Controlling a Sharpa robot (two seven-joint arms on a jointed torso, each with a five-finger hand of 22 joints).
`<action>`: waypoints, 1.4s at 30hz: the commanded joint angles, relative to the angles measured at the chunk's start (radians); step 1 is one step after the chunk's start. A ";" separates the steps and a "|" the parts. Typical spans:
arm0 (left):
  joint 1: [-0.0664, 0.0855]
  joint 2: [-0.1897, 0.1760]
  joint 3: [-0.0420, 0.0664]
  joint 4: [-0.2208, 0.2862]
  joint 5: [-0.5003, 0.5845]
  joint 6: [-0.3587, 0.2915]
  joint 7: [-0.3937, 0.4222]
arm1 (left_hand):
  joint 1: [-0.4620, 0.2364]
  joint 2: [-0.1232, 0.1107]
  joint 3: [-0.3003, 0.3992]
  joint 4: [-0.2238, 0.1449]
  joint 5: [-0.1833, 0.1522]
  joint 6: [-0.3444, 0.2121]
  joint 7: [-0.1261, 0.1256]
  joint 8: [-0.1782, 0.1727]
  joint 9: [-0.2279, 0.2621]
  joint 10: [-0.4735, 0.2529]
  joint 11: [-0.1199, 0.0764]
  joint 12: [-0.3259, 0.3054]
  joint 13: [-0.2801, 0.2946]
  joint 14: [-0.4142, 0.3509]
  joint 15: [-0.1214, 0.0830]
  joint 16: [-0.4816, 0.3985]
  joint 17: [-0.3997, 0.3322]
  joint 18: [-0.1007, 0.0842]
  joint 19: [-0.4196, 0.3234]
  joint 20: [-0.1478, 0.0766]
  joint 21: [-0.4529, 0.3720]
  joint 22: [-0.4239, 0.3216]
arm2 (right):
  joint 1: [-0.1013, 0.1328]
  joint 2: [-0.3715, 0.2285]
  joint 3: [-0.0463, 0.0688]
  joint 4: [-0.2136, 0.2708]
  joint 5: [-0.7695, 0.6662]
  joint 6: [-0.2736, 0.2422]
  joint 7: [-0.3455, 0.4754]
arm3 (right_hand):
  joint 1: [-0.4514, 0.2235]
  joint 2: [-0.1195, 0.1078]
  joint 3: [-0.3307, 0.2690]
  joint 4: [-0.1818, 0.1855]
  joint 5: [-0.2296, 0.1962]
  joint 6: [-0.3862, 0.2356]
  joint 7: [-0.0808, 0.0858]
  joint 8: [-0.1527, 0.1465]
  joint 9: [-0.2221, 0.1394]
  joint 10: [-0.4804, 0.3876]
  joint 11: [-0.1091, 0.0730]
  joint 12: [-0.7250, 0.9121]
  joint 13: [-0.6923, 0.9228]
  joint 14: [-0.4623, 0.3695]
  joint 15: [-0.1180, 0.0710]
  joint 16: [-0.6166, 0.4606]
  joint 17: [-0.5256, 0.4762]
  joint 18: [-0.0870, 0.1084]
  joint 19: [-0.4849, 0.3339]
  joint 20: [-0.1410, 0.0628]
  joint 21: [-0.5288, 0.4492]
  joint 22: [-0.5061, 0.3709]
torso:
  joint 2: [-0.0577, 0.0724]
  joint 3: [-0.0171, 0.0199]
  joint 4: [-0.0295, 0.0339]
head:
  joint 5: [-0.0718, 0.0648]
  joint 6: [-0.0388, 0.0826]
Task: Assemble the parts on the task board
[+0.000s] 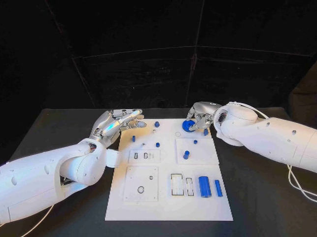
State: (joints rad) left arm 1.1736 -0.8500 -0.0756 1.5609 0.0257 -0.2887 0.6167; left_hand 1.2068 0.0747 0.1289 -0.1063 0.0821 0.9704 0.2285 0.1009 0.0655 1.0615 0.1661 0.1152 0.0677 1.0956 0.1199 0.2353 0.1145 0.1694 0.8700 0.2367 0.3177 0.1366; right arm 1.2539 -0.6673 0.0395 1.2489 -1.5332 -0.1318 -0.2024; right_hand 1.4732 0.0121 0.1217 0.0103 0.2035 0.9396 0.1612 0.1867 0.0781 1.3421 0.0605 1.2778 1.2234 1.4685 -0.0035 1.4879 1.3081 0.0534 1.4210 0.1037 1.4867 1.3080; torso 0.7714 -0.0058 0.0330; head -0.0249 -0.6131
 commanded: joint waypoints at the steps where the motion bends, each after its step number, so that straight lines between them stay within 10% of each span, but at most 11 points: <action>1: 0.001 0.000 0.000 0.001 -0.002 0.015 0.003 | -0.007 0.006 0.002 -0.002 -0.006 0.007 -0.003 -0.004 0.000 0.008 0.002 -0.005 -0.001 0.006 0.002 -0.004 0.001 0.015 0.006 0.000 -0.001 -0.002 | 0.001 -0.002 0.000 0.015 -0.033 -0.101 0.023 | -0.019 0.012 0.023 0.005 0.036 0.054 -0.021 0.024 0.006 0.009 -0.008 0.003 0.004 0.065 -0.012 0.007 0.077 -0.009 0.012 -0.005 0.006 0.068 | 0.000 0.0005 0.0015 | -0.001 0.000; 17: 0.001 -0.001 0.000 0.004 -0.002 0.015 0.004 | -0.007 0.006 0.002 -0.002 -0.006 0.007 -0.003 -0.004 0.000 0.008 0.002 -0.005 -0.001 0.006 0.002 -0.004 0.001 0.015 0.006 0.000 -0.001 -0.002 | 0.001 0.022 0.000 0.126 -0.087 -0.185 -0.001 | -0.083 -0.017 0.075 0.020 0.041 0.053 -0.024 0.016 -0.005 0.006 -0.011 -0.013 -0.005 0.065 -0.017 0.006 0.077 -0.014 0.024 -0.012 0.015 0.087 | 0.000 -0.0014 0.0025 | 0.003 0.005; 42: 0.002 -0.001 0.001 0.009 -0.002 0.013 0.005 | -0.007 0.007 0.004 -0.004 -0.006 0.008 -0.003 -0.006 -0.001 0.008 0.001 -0.007 -0.001 0.007 0.002 -0.006 0.002 0.015 0.007 0.000 -0.001 -0.003 | -0.017 0.216 -0.007 0.002 -0.124 -0.106 -0.009 | -0.101 -0.028 0.099 0.024 0.036 0.043 -0.020 0.004 -0.010 -0.006 -0.007 -0.032 -0.021 0.064 -0.014 0.003 0.073 -0.014 0.026 -0.009 0.016 0.091 | 0.000 0.0001 0.0024 | 0.018 -0.007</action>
State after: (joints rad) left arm 1.1737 -0.8507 -0.0754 1.5667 0.0259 -0.2876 0.6145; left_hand 1.2068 0.0747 0.1289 -0.1062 0.0821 0.9739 0.2248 0.1009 0.0655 1.0614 0.1662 0.1152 0.0677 1.0955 0.1200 0.2353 0.1153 0.1694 0.8697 0.2371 0.3177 0.1350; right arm 1.2347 -0.4537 0.0316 1.2558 -1.6413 -0.2567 -0.2109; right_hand 1.3799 -0.0169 0.2154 0.0330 0.2437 0.9399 0.1612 0.1888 0.0675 1.3430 0.0517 1.2527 1.2027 1.4686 -0.0146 1.4926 1.3077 0.0538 1.4387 0.0929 1.4978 1.3076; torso 0.7721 -0.0061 0.0357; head -0.0075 -0.6193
